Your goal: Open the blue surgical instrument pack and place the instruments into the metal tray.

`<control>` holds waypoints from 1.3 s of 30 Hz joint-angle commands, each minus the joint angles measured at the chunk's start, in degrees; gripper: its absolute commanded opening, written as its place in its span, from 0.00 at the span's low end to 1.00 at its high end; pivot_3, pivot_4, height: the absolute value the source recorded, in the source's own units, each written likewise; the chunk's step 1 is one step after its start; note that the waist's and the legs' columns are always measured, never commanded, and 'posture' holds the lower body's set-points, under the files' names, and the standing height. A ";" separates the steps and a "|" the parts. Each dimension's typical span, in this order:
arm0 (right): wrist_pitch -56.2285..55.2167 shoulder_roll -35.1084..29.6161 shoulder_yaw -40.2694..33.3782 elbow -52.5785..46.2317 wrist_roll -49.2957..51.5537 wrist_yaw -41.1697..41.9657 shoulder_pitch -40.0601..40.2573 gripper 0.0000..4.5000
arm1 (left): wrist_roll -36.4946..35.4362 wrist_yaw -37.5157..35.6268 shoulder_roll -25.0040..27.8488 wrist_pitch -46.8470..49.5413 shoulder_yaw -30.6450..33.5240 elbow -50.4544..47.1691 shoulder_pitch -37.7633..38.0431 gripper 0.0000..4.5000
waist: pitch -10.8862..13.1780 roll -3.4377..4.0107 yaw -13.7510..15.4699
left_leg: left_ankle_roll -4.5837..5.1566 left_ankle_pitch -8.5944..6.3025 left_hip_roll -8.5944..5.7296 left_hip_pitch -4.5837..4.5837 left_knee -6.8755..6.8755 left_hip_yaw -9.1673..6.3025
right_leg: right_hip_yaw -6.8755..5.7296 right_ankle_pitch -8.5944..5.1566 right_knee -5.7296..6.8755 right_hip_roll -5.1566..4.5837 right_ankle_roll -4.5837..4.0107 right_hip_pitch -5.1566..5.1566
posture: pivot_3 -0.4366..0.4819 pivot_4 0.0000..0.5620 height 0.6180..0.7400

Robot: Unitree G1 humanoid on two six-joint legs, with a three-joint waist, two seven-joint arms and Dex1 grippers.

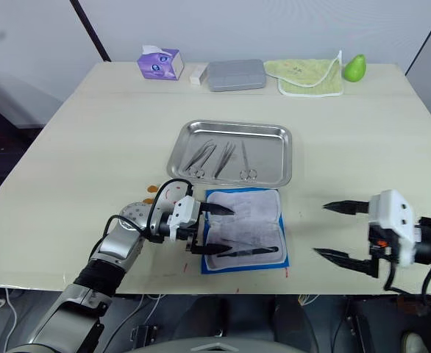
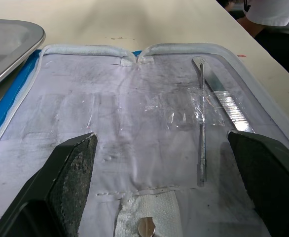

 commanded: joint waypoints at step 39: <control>2.18 8.75 39.11 8.87 -28.63 -14.06 -18.00 0.58 | 1.54 -0.49 3.26 3.08 -1.07 0.76 1.76 1.00 | 0.02 -0.11 0.14 | 0.00 0.00 -0.02 -0.02 0.05 -0.03 | -0.04 0.02 0.06 -0.03 -0.04 -0.04 | 0.48 0.27 1.00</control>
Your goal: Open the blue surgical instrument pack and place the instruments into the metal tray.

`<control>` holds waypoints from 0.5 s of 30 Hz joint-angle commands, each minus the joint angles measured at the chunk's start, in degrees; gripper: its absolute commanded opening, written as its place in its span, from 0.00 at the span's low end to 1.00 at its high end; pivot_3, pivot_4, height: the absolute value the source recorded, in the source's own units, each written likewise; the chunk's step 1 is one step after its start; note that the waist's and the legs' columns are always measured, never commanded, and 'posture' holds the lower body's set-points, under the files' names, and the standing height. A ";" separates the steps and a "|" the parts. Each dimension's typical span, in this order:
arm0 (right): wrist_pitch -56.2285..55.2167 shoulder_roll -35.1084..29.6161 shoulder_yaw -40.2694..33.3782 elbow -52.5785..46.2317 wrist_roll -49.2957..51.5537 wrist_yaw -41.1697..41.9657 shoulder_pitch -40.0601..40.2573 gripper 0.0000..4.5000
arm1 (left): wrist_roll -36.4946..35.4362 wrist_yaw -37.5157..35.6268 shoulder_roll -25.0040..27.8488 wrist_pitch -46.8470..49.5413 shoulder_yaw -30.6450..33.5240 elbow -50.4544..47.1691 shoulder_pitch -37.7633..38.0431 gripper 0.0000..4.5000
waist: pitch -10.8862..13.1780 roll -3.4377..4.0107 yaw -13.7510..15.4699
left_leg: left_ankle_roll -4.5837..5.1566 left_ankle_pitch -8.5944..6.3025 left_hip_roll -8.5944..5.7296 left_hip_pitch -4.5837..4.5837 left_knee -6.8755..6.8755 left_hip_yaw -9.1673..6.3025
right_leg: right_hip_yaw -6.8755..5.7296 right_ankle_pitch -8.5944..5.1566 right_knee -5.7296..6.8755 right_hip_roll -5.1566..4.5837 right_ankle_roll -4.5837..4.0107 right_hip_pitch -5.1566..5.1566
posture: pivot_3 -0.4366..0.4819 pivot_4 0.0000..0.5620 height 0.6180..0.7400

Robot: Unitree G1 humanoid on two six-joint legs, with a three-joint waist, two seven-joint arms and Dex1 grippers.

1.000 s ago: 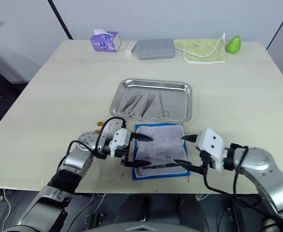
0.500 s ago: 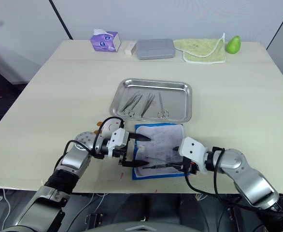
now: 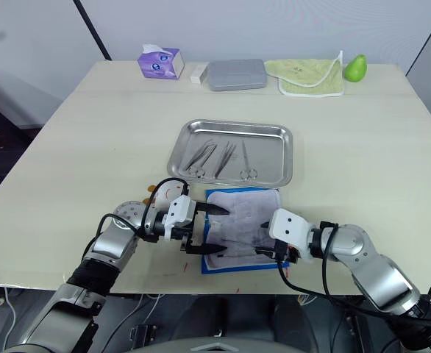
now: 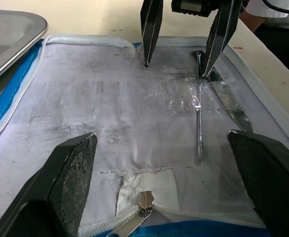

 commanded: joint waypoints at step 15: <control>0.85 -1.15 2.72 1.23 -2.55 3.49 -2.25 0.58 | 2.06 0.28 1.14 2.29 -1.27 1.55 1.71 1.00 | -0.02 -0.01 0.06 | 0.00 0.00 -0.01 0.00 0.03 -0.02 | -0.02 0.00 0.00 -0.01 0.00 0.02 | 0.48 0.27 1.00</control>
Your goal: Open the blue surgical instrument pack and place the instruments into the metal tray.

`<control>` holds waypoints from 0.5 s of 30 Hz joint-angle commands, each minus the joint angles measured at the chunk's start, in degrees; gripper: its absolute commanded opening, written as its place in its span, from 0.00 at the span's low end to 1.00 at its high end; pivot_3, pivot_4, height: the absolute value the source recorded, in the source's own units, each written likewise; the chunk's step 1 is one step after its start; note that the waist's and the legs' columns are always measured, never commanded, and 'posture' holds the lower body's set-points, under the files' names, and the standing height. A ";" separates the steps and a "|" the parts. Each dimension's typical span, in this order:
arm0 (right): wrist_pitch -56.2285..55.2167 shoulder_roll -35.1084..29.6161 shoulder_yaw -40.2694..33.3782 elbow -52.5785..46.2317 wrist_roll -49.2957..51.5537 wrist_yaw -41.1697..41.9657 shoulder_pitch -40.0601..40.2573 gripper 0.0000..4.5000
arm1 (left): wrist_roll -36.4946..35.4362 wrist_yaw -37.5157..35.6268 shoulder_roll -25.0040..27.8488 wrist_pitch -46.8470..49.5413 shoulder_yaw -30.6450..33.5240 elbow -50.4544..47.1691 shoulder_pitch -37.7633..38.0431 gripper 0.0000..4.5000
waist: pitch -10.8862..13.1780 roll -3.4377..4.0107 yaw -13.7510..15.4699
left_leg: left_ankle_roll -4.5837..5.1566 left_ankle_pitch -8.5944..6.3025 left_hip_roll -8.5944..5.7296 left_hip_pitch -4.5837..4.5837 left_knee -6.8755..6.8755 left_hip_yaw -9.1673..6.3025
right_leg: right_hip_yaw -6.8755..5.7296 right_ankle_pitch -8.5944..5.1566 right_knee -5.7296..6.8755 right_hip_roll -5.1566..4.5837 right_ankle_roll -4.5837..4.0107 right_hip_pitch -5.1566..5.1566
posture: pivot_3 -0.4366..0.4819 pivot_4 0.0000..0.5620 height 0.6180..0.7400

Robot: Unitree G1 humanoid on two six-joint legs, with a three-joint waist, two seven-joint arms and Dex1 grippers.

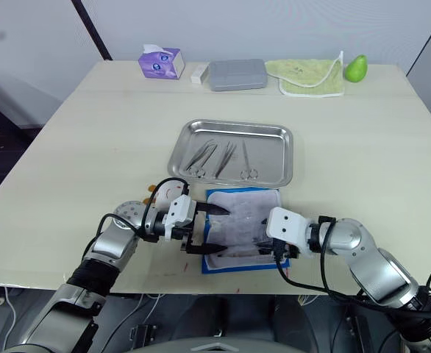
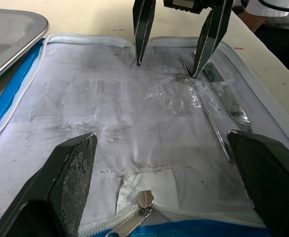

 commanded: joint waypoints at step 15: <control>-1.55 -0.55 5.48 8.51 -3.09 5.51 -1.89 0.49 | 2.31 0.45 0.72 0.55 -1.38 3.47 1.83 1.00 | -0.38 -0.28 -0.08 | 0.00 0.00 0.01 0.12 0.00 -0.03 | -0.02 0.00 0.01 0.01 -0.01 0.11 | 0.48 0.27 1.00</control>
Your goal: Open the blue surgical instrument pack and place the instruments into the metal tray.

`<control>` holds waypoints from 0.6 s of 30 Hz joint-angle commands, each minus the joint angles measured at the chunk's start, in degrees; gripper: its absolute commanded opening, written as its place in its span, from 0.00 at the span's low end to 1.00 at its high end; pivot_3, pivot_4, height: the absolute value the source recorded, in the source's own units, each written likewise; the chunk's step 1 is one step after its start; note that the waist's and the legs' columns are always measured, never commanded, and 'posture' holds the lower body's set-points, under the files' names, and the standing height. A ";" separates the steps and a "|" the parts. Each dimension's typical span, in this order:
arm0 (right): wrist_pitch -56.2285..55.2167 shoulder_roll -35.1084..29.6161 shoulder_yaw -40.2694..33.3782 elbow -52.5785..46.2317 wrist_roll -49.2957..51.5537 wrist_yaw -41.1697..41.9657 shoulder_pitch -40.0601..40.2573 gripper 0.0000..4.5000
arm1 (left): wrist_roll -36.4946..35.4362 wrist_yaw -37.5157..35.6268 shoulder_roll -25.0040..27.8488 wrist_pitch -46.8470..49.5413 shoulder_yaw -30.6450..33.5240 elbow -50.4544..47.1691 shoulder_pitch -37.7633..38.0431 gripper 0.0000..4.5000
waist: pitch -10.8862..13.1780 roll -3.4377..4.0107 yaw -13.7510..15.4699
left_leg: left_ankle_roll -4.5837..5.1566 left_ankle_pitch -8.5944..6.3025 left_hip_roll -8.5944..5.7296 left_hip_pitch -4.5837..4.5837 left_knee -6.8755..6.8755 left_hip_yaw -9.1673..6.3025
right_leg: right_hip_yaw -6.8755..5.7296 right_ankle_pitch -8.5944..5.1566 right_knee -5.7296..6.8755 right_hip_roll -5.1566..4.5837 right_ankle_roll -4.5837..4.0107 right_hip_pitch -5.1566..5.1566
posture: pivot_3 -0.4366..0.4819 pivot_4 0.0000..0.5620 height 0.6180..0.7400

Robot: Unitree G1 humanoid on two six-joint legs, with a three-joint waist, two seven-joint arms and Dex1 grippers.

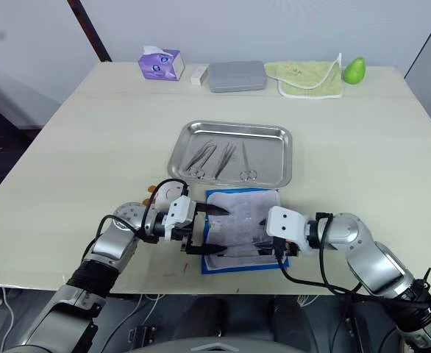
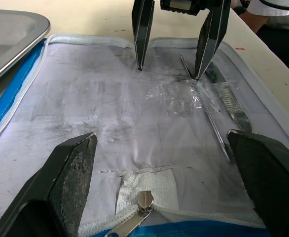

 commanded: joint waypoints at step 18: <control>9.61 -0.43 4.17 1.01 -1.79 3.66 -3.80 0.00 | 2.24 0.34 0.39 0.66 -1.40 3.31 1.47 1.00 | -0.35 -0.11 -0.09 | 0.00 0.00 0.02 0.52 -0.12 0.00 | 0.01 -0.05 -0.02 0.00 -0.08 0.45 | 0.48 0.27 1.00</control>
